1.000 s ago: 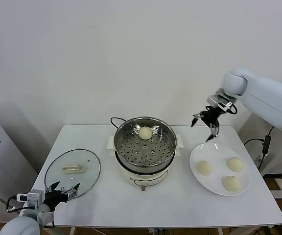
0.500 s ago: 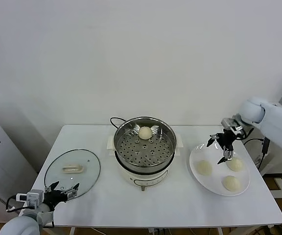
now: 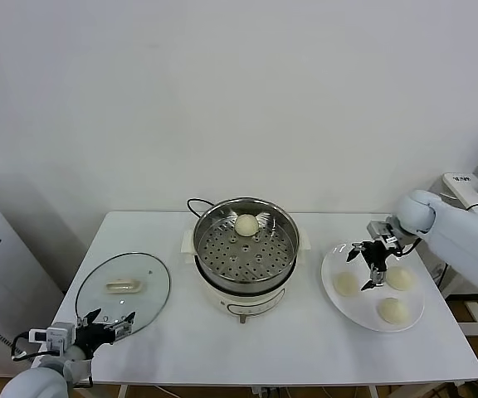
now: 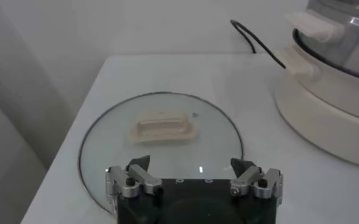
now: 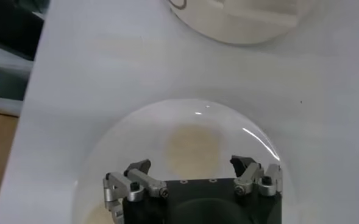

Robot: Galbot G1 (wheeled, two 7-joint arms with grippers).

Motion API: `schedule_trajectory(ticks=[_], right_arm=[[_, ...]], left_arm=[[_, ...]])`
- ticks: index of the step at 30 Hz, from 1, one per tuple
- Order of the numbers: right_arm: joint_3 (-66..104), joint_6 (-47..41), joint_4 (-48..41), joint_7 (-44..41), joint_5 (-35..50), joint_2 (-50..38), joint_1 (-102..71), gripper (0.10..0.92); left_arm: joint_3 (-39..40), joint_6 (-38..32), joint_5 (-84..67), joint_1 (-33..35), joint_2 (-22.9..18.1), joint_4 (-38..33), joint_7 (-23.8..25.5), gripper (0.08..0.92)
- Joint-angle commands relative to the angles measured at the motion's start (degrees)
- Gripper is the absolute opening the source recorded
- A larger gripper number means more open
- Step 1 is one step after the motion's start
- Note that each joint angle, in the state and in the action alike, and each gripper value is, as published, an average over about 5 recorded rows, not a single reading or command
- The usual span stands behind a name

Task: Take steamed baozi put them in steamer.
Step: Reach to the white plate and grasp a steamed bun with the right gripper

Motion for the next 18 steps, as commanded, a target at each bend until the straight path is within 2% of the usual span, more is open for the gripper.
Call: schedule_trajectory(ticks=[1, 9, 18], right_arm=[[4.8, -0.2, -3.9, 1.1, -3.0, 3.5, -5.1, 0.823], [6.6, 0.7, -6.3, 1.1, -6.6, 5.7, -6.5, 0.815], [8.1, 1.2, -7.7, 0.5, -9.5, 6.4, -7.0, 0.71]], left_arm=[[0.0, -0.1, 0.0, 0.0, 0.0, 0.1, 0.1, 0.823], [0.0, -0.1, 0.0, 0.2, 0.0, 0.0, 0.1, 0.823], [0.0, -0.1, -0.1, 0.2, 0.1, -0.1, 0.1, 0.823]])
